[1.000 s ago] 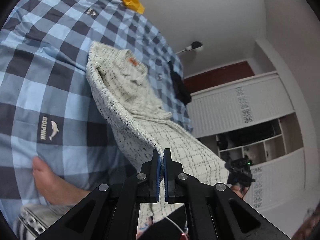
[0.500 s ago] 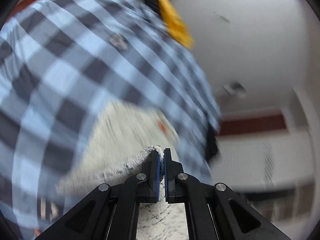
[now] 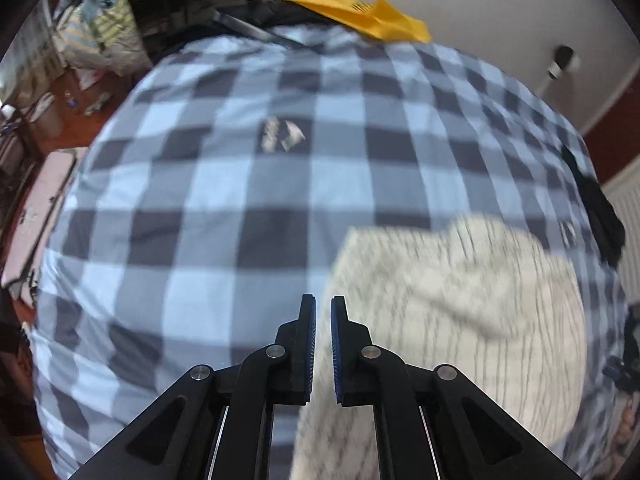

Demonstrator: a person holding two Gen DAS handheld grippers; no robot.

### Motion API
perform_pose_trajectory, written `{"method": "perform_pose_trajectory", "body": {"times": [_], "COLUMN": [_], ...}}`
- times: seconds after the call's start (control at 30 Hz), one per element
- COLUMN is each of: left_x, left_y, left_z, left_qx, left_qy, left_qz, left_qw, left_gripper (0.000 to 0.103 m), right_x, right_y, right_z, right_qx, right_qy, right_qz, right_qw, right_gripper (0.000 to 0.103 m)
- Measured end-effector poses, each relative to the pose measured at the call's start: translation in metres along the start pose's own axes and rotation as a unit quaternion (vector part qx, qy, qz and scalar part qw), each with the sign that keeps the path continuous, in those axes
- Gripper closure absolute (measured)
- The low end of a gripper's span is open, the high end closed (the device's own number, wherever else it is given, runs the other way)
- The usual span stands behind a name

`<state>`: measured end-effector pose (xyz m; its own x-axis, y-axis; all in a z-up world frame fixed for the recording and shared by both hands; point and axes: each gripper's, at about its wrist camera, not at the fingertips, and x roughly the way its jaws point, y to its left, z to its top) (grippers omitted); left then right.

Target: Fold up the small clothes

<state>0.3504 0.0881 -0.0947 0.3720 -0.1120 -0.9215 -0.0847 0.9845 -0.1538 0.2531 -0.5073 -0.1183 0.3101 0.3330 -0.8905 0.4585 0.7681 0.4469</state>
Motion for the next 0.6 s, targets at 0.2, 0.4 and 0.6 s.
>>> {"method": "perform_pose_trajectory", "body": {"times": [0.2,0.4,0.6], "left_x": [-0.011,-0.058,-0.070], "left_y": [-0.002,-0.011,-0.005], "left_z": [-0.101,-0.188,-0.206], "left_qx": [0.043,0.080,-0.031], "left_qy": [0.025,0.003,0.031], "left_qz": [0.027,0.115,-0.113], "left_qw": [0.9984,0.9901,0.9926], "left_gripper": [0.097,0.097,0.097], "right_x": [0.005,-0.034,0.000], "right_y": [0.005,-0.043,-0.040], "right_z": [-0.070,-0.120,-0.161], "right_qx": [-0.050,0.082,0.156], "right_qy": [0.025,0.016,0.013], "right_qz": [-0.030,0.007,0.057], "right_qw": [0.998,0.997,0.986], "right_gripper": [0.060,0.047,0.025]}}
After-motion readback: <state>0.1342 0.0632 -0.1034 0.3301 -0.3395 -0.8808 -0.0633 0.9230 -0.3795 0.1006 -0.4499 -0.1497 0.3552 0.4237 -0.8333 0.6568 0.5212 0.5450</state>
